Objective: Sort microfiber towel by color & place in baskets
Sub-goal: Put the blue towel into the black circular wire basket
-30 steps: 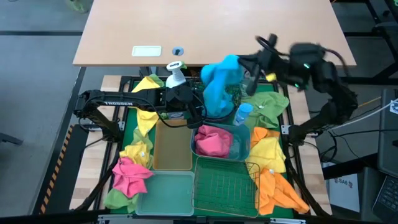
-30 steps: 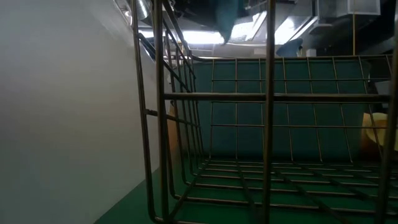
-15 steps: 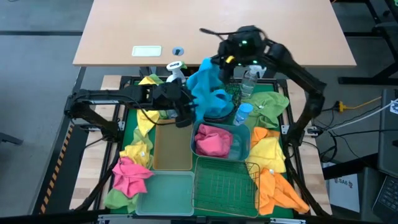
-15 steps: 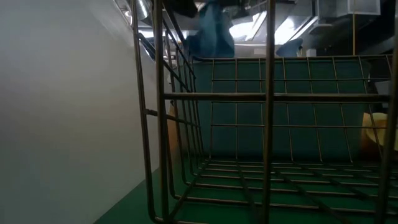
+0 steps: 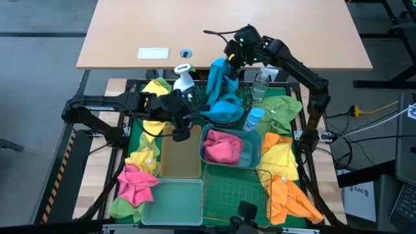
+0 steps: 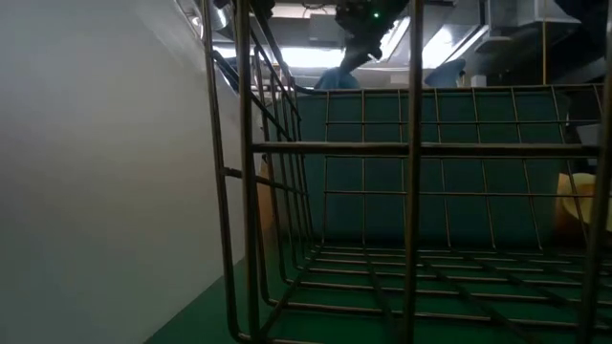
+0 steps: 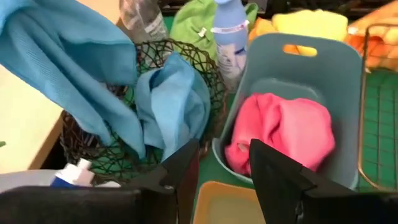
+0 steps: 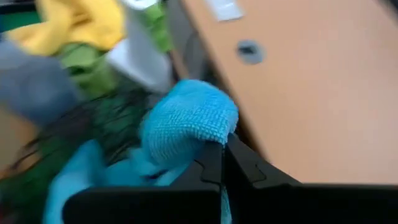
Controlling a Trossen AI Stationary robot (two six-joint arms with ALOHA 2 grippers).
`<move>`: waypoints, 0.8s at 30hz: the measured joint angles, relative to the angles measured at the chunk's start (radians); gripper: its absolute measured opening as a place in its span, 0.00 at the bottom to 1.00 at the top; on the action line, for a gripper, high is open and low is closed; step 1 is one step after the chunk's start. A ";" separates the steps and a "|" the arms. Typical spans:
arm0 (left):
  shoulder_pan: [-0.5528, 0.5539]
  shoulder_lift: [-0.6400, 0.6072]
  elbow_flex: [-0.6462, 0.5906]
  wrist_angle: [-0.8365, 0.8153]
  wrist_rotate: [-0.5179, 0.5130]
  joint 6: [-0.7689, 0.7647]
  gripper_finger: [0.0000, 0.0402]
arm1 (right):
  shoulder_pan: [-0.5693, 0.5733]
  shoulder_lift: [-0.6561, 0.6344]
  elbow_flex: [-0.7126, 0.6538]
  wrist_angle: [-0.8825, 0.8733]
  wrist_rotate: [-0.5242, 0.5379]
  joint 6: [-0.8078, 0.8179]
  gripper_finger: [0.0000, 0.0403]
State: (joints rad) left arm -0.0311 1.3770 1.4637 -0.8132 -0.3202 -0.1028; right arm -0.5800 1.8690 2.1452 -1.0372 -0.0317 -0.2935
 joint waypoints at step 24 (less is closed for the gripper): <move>-0.030 0.005 -0.149 -0.302 0.113 -0.283 0.34 | 0.077 0.016 -0.252 -0.158 -0.157 0.003 0.03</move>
State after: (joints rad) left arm -0.0607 1.3816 1.3146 -1.1148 -0.2073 -0.3862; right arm -0.5026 1.8847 1.8936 -1.1947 -0.1888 -0.2909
